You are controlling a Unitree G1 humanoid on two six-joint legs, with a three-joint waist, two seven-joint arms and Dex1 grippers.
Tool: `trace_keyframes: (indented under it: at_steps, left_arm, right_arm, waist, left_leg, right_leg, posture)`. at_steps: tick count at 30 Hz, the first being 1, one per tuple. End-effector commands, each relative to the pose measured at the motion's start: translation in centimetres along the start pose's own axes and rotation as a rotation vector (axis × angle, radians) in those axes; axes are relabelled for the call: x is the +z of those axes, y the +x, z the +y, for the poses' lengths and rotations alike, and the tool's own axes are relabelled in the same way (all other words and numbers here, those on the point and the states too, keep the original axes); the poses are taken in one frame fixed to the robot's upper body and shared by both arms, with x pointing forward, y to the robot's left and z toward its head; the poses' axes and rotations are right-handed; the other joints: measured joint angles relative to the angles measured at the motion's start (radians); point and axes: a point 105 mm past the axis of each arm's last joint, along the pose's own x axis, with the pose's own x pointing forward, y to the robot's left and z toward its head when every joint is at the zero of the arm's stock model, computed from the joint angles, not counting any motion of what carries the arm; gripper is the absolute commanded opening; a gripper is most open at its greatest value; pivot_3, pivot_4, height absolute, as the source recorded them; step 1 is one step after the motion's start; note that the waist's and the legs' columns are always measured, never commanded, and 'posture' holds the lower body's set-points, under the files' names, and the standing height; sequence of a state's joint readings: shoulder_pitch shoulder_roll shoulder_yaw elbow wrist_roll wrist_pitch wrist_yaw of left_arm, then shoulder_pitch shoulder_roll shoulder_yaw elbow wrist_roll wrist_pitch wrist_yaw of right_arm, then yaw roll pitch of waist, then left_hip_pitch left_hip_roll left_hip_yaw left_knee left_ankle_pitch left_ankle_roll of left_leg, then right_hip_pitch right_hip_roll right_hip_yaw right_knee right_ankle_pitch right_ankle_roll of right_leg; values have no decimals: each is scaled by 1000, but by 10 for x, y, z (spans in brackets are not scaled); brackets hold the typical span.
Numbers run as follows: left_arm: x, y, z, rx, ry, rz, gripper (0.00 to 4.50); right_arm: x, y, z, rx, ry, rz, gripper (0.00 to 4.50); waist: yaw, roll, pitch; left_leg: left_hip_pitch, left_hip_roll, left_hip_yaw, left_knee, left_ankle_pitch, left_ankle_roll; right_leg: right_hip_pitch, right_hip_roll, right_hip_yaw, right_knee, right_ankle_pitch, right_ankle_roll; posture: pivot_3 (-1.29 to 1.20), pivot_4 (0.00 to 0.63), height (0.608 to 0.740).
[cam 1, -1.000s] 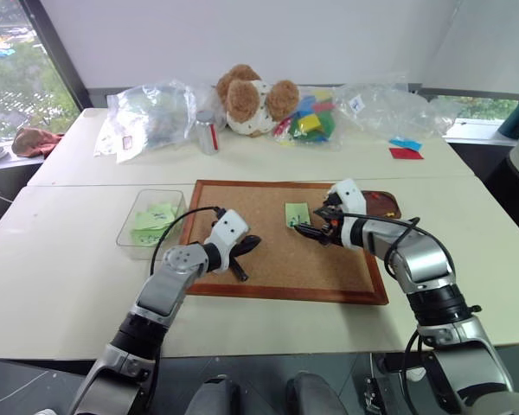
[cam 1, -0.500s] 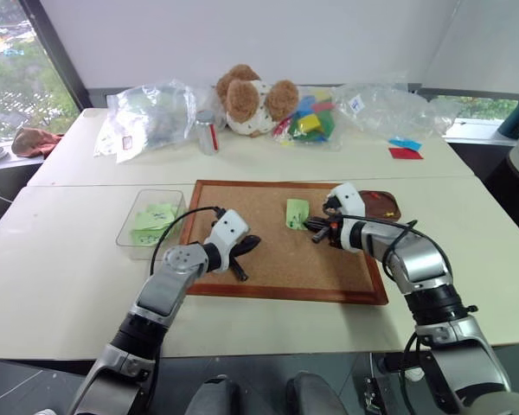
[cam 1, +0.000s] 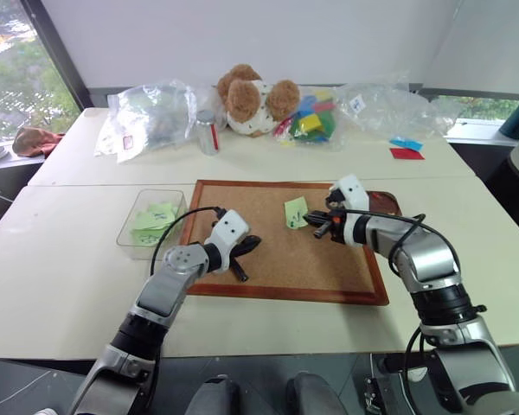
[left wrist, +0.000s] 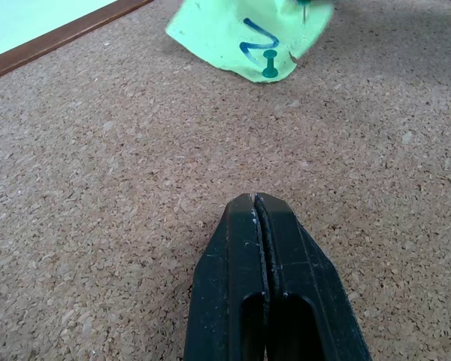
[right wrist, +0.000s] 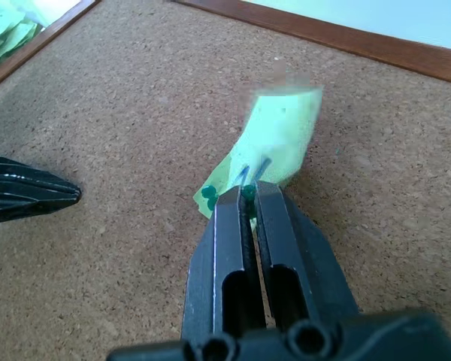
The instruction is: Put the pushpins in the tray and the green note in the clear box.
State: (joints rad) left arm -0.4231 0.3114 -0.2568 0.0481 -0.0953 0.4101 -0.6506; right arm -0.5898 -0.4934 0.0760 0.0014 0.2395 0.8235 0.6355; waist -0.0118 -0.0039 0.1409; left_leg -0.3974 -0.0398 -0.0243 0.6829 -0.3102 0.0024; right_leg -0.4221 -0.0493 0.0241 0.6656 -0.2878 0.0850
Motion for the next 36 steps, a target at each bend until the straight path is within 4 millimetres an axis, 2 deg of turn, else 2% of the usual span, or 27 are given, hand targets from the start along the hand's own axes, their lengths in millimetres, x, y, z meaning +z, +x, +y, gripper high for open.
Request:
trace_keyframes:
  at_steps: [1,5,8,13,17,23,27,30,32,33,36]
  left_arm:
    - [-25,0,-7,-24,-33,92,0]
    - [-24,0,-7,-24,-31,91,0]
    - [-24,0,-7,-25,-31,90,0]
    - [-24,0,-8,-26,-28,90,0]
    - [-24,1,-8,-28,-27,88,0]
    - [-24,0,-7,-25,-26,88,0]
    - [-24,-1,-7,-22,-26,88,0]
    - [-25,-1,-7,-21,-28,90,0]
    - [-25,-2,-7,-22,-27,90,0]
    - [-25,-2,-7,-21,-27,91,0]
    - [-25,-3,-7,-21,-26,92,0]
  right_arm:
    - [22,-10,-5,-19,-31,-62,62]
    - [27,-15,-12,-46,-16,-78,62]
    - [34,-24,-32,-124,2,-107,62]
    - [34,-40,-81,-309,41,-117,62]
    - [15,-52,-122,-461,99,-74,62]
    - [-5,-49,-139,-498,171,-39,62]
    - [-18,-44,-140,-492,187,-14,62]
    - [-27,-42,-140,-492,185,16,929]
    - [-29,-42,-140,-498,183,23,1868]
    - [-28,-43,-141,-499,185,18,2518]
    - [-22,-46,-142,-500,183,-1,3916]
  waist:
    - [0,0,0]
    - [0,0,0]
    - [0,0,0]
    - [1,0,0]
    - [0,0,0]
    - [0,0,0]
    - [0,0,0]
    - [-1,0,0]
    - [-1,0,0]
    - [-1,0,0]
    - [-1,0,0]
  left_leg:
    - [0,0,0,0,0,0]
    - [0,0,0,0,0,0]
    - [0,0,0,0,0,0]
    - [0,0,0,0,0,0]
    - [0,0,0,0,0,0]
    - [0,0,1,0,0,0]
    - [0,0,1,0,0,0]
    - [0,0,1,0,0,0]
    - [0,0,1,0,0,0]
    - [0,0,1,0,0,0]
    - [0,0,1,0,0,0]
  right_leg:
    - [0,0,0,0,0,0]
    - [0,0,0,0,0,0]
    - [0,0,0,0,0,0]
    - [0,0,0,0,0,0]
    - [0,0,0,-1,0,0]
    - [0,0,0,0,0,0]
    - [1,0,0,-1,0,0]
    - [1,0,0,-1,0,0]
    - [1,0,0,-1,0,0]
    - [1,0,0,-1,0,0]
    - [1,0,0,-1,0,0]
  posture:
    - [0,150,740]
    - [0,150,740]
    - [0,150,740]
    - [0,150,740]
    - [0,150,740]
    - [0,150,740]
    - [0,150,740]
    - [0,150,740]
    - [0,150,740]
    - [0,150,740]
    - [0,150,740]
